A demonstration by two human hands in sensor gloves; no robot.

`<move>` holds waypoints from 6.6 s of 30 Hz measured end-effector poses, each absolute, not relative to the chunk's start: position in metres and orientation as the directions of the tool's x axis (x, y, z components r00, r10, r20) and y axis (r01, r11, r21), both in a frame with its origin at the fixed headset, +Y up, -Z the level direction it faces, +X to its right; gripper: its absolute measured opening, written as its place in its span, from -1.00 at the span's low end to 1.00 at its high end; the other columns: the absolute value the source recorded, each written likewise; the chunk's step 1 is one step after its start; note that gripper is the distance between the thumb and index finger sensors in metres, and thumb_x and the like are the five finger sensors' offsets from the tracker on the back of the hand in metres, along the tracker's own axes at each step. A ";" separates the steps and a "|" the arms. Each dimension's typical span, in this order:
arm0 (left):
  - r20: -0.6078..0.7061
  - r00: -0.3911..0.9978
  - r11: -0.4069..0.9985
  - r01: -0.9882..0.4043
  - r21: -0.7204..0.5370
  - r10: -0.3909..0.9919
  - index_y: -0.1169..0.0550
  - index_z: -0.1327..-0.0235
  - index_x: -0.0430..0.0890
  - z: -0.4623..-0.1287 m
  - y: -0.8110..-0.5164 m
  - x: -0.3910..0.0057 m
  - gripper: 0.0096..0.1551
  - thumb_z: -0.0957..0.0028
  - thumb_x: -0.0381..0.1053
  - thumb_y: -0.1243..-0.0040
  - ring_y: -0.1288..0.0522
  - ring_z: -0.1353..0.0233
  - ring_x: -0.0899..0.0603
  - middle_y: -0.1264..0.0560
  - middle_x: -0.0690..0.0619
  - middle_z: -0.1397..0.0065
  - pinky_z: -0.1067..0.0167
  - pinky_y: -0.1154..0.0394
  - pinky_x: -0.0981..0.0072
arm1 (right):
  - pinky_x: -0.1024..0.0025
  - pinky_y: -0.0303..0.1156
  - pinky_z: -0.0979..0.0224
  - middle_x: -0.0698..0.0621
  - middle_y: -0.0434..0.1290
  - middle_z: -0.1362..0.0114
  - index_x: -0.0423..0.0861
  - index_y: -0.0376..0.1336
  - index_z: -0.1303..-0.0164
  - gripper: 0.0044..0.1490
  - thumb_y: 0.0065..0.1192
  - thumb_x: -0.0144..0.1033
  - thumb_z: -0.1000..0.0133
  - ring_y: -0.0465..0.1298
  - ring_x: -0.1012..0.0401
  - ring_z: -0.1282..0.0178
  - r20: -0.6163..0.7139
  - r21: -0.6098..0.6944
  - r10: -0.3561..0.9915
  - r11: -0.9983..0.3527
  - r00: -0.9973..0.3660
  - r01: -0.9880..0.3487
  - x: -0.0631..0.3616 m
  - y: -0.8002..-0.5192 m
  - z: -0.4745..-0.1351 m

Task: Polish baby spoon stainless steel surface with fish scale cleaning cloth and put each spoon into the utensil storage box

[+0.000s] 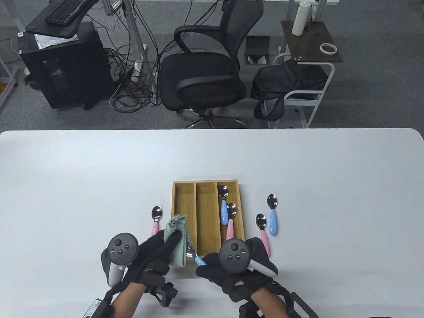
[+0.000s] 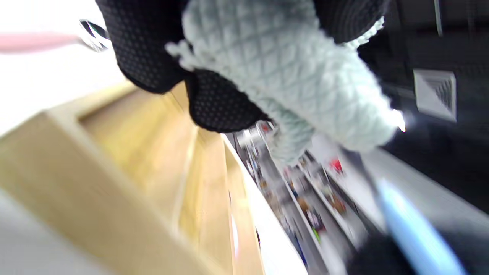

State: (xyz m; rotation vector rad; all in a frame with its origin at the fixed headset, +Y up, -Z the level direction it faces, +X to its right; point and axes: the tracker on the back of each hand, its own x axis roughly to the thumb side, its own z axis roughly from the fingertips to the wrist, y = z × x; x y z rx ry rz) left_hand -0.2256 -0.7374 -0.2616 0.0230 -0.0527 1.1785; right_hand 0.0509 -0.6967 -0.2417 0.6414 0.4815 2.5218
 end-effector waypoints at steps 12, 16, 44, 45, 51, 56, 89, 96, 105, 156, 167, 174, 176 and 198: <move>-0.086 -0.022 -0.010 -0.991 0.134 0.996 -0.56 -0.20 -0.12 -0.266 -0.746 -0.279 -0.47 -0.34 0.24 0.06 -0.76 0.00 0.02 -0.68 0.16 -0.04 -0.08 -0.66 0.09 | 0.50 0.63 0.24 -0.11 0.53 -0.17 -0.37 0.24 -0.40 -0.30 0.01 -0.03 -0.38 0.66 0.27 0.33 -0.011 0.420 0.413 -0.825 -0.911 -0.379 0.017 -0.685 -0.359; -0.085 -0.002 0.007 -0.995 0.100 0.996 -0.56 -0.20 -0.12 -0.267 -0.746 -0.275 -0.47 -0.34 0.24 0.05 -0.76 0.00 0.02 -0.69 0.15 -0.03 -0.08 -0.66 0.09 | 0.50 0.65 0.24 -0.12 0.53 -0.18 -0.39 0.23 -0.41 -0.30 0.01 -0.04 -0.39 0.67 0.27 0.31 -0.105 0.497 0.366 -0.786 -0.925 -0.367 -0.001 -0.701 -0.391; -0.106 0.022 0.015 -0.998 -0.066 0.994 -0.60 -0.17 -0.15 -0.271 -0.749 -0.259 -0.46 -0.33 0.23 0.02 -0.77 0.02 -0.01 -0.71 0.13 -0.01 -0.06 -0.66 0.06 | 0.32 0.62 0.01 -0.08 0.50 -0.24 -0.24 0.21 -0.43 -0.32 0.02 0.05 -0.36 0.65 0.15 0.08 -0.148 0.275 0.127 -0.948 -0.981 -0.164 0.075 -0.661 -0.371; -0.105 0.023 0.016 -0.997 -0.071 0.994 -0.60 -0.17 -0.16 -0.270 -0.749 -0.259 -0.46 -0.33 0.23 0.02 -0.77 0.02 -0.01 -0.71 0.12 -0.01 -0.06 -0.66 0.06 | 0.31 0.62 0.00 -0.08 0.49 -0.25 -0.24 0.20 -0.43 -0.32 0.01 0.05 -0.36 0.64 0.14 0.07 -0.166 0.262 0.075 -0.958 -0.983 -0.117 0.088 -0.667 -0.366; -0.100 0.022 0.013 -0.996 -0.086 0.995 -0.60 -0.17 -0.16 -0.269 -0.749 -0.256 -0.46 -0.33 0.23 0.02 -0.78 0.02 -0.01 -0.71 0.12 -0.01 -0.06 -0.67 0.06 | 0.30 0.61 0.00 -0.08 0.49 -0.23 -0.21 0.23 -0.39 -0.34 0.02 0.08 -0.35 0.64 0.13 0.08 -0.229 0.326 -0.079 -0.945 -0.970 0.000 0.127 -0.713 -0.340; -0.105 0.038 0.028 -0.995 -0.095 0.994 -0.59 -0.17 -0.16 -0.269 -0.751 -0.254 -0.46 -0.33 0.24 0.02 -0.77 0.02 -0.01 -0.71 0.12 -0.01 -0.06 -0.66 0.06 | 0.24 0.60 -0.07 -0.14 0.45 -0.31 -0.26 0.17 -0.47 -0.25 -0.03 0.11 -0.35 0.62 0.08 -0.01 -0.287 0.260 -0.118 -0.965 -0.951 0.041 0.145 -0.732 -0.340; -0.110 0.006 -0.009 -0.990 -0.140 0.994 -0.55 -0.26 -0.15 -0.269 -0.752 -0.249 -0.43 -0.35 0.24 0.06 -0.75 -0.07 -0.07 -0.68 0.07 -0.11 -0.12 -0.63 0.00 | 0.28 0.56 -0.11 -0.11 0.40 -0.29 -0.16 0.16 -0.44 -0.42 -0.04 -0.01 -0.38 0.57 0.11 -0.01 0.041 0.198 0.545 -0.826 -0.838 -0.527 0.121 -0.664 -0.301; -0.091 -0.043 -0.058 -0.984 -0.170 0.995 -0.47 -0.38 -0.18 -0.269 -0.752 -0.248 -0.34 -0.35 0.27 0.16 -0.70 -0.19 -0.15 -0.63 0.00 -0.26 -0.20 -0.58 -0.06 | 0.29 0.56 -0.11 -0.08 0.42 -0.28 -0.14 0.17 -0.44 -0.42 -0.05 0.01 -0.39 0.58 0.13 0.00 0.301 0.327 0.619 -0.781 -0.725 -0.532 0.059 -0.672 -0.252; -0.071 -0.049 -0.065 -0.967 -0.247 0.996 -0.44 -0.44 -0.20 -0.269 -0.751 -0.236 -0.30 -0.35 0.28 0.20 -0.67 -0.25 -0.18 -0.60 -0.03 -0.32 -0.24 -0.55 -0.09 | 0.28 0.56 -0.12 -0.08 0.41 -0.28 -0.13 0.17 -0.44 -0.43 -0.05 0.01 -0.38 0.58 0.12 -0.01 0.347 0.334 0.615 -0.786 -0.708 -0.519 0.056 -0.695 -0.235; 0.186 0.386 0.423 -0.875 -0.237 0.903 -0.52 -0.26 -0.29 -0.245 -0.731 -0.189 -0.37 -0.30 0.18 0.10 -0.76 -0.07 -0.06 -0.68 -0.02 -0.11 -0.10 -0.66 0.04 | 0.31 0.57 -0.05 -0.01 0.45 -0.23 -0.07 0.21 -0.39 -0.42 -0.17 0.09 -0.36 0.60 0.15 0.08 0.415 0.337 0.559 -0.828 -0.718 -0.449 0.046 -0.718 -0.227; -0.053 0.166 0.129 -0.897 -0.422 0.985 -0.37 -0.48 -0.30 -0.252 -0.743 -0.190 -0.45 -0.31 -0.09 -0.16 -0.66 -0.29 -0.26 -0.54 -0.20 -0.38 -0.23 -0.58 -0.11 | 0.31 0.57 -0.04 -0.01 0.45 -0.23 -0.08 0.20 -0.39 -0.40 -0.17 0.10 -0.36 0.59 0.15 0.08 0.380 0.366 0.572 -0.814 -0.727 -0.450 0.051 -0.725 -0.234; 0.043 0.293 0.289 -0.891 -0.351 0.955 -0.46 -0.36 -0.21 -0.251 -0.738 -0.192 -0.36 -0.13 0.05 -0.39 -0.72 -0.17 -0.14 -0.61 -0.08 -0.26 -0.16 -0.63 -0.01 | 0.32 0.58 -0.03 0.01 0.46 -0.23 -0.02 0.22 -0.38 -0.44 -0.15 0.10 -0.35 0.61 0.15 0.08 0.403 0.352 0.557 -0.827 -0.726 -0.439 0.046 -0.725 -0.229; 0.091 0.342 0.352 -0.878 -0.323 0.935 -0.48 -0.32 -0.20 -0.250 -0.735 -0.192 -0.34 -0.09 0.12 -0.39 -0.73 -0.13 -0.11 -0.63 -0.05 -0.21 -0.14 -0.63 0.00 | 0.32 0.59 -0.04 0.01 0.47 -0.24 0.00 0.22 -0.38 -0.45 -0.14 0.11 -0.35 0.62 0.15 0.08 0.409 0.352 0.556 -0.828 -0.724 -0.437 0.045 -0.725 -0.228; 0.044 0.130 0.137 -0.893 -0.428 0.990 -0.44 -0.41 -0.28 -0.252 -0.732 -0.194 -0.40 -0.21 -0.02 -0.28 -0.70 -0.24 -0.21 -0.59 -0.16 -0.32 -0.20 -0.61 -0.07 | 0.34 0.61 -0.03 0.01 0.48 -0.23 -0.04 0.22 -0.38 -0.43 -0.15 0.10 -0.35 0.63 0.17 0.07 0.412 0.330 0.591 -0.806 -0.694 -0.491 0.046 -0.720 -0.226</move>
